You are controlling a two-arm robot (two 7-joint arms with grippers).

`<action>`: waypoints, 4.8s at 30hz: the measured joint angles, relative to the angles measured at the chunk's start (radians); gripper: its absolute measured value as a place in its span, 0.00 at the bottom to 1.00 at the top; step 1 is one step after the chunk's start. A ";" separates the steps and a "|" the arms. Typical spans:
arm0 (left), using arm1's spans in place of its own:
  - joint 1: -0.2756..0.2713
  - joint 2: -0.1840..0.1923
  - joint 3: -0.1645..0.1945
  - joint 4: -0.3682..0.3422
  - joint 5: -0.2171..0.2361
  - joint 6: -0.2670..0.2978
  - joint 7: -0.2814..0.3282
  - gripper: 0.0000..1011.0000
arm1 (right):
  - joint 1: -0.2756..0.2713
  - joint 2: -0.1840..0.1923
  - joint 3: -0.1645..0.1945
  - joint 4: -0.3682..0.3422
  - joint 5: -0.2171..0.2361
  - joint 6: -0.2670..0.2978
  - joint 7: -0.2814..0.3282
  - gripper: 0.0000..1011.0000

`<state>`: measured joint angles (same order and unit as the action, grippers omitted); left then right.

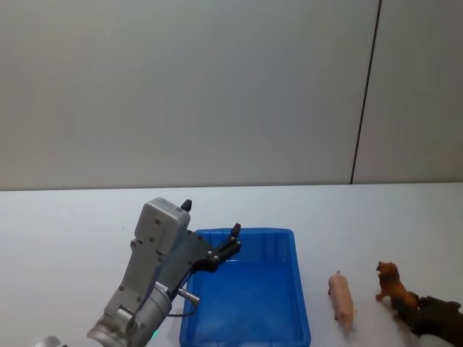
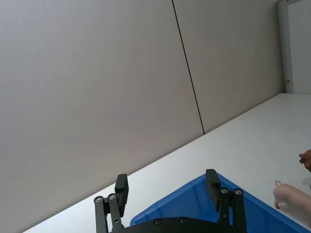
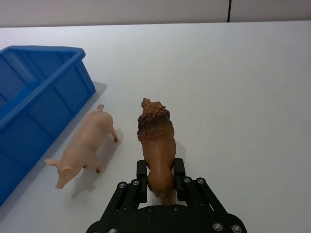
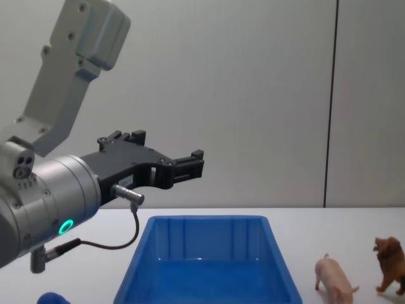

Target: Pick up the two dolls from the table and place them into the box.

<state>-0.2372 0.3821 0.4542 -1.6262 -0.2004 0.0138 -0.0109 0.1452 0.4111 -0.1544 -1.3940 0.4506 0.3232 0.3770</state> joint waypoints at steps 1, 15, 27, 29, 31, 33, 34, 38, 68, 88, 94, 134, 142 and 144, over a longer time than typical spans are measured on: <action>0.000 0.000 0.000 0.000 0.000 0.000 0.000 0.99 | 0.001 0.000 0.001 -0.001 0.001 -0.002 0.001 0.30; 0.000 0.000 0.000 0.000 0.000 0.000 0.000 0.99 | 0.018 0.006 0.006 -0.062 0.002 -0.061 0.037 0.30; 0.000 0.000 0.000 0.000 0.000 0.000 0.000 0.99 | 0.090 -0.024 -0.026 -0.101 -0.030 -0.053 0.140 0.30; 0.000 0.000 0.000 0.000 0.000 0.000 0.000 0.99 | 0.108 -0.037 -0.038 -0.099 -0.041 -0.042 0.160 0.30; 0.000 0.000 0.000 0.000 0.000 0.000 0.000 0.99 | 0.121 -0.046 -0.047 -0.095 -0.050 -0.031 0.175 0.30; 0.000 0.000 0.000 0.000 0.000 0.000 0.000 0.99 | 0.143 -0.065 -0.064 -0.085 -0.065 -0.013 0.194 0.30; 0.000 0.000 0.000 0.000 0.000 0.000 0.000 0.99 | 0.152 -0.070 -0.069 -0.082 -0.070 -0.008 0.199 0.30; 0.000 0.000 0.000 0.000 0.000 0.000 0.000 0.99 | 0.185 -0.103 -0.098 -0.060 -0.096 0.020 0.223 0.30; 0.000 0.000 0.000 0.000 0.000 0.000 0.000 0.99 | 0.223 -0.142 -0.156 -0.025 -0.131 0.006 0.213 0.99; 0.000 0.000 0.000 0.000 0.000 0.000 0.000 0.99 | 0.091 -0.049 -0.128 -0.091 -0.120 -0.044 0.115 0.99; 0.000 0.000 0.000 0.000 0.000 0.000 0.000 0.99 | 0.072 -0.041 -0.131 -0.084 -0.133 -0.048 0.090 0.99; 0.000 0.000 0.000 0.000 0.000 0.000 0.000 0.99 | 0.097 -0.055 -0.143 -0.004 -0.189 -0.020 0.032 0.34; 0.000 0.000 0.000 0.000 0.000 0.000 0.000 0.99 | 0.102 -0.051 -0.135 -0.025 -0.178 -0.039 0.021 0.34; 0.000 0.000 0.000 0.000 0.000 0.000 0.000 0.99 | 0.104 -0.051 -0.132 -0.032 -0.173 -0.046 0.021 0.34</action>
<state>-0.2372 0.3821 0.4542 -1.6262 -0.2004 0.0139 -0.0109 0.2487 0.3604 -0.2866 -1.4260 0.2775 0.2774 0.3979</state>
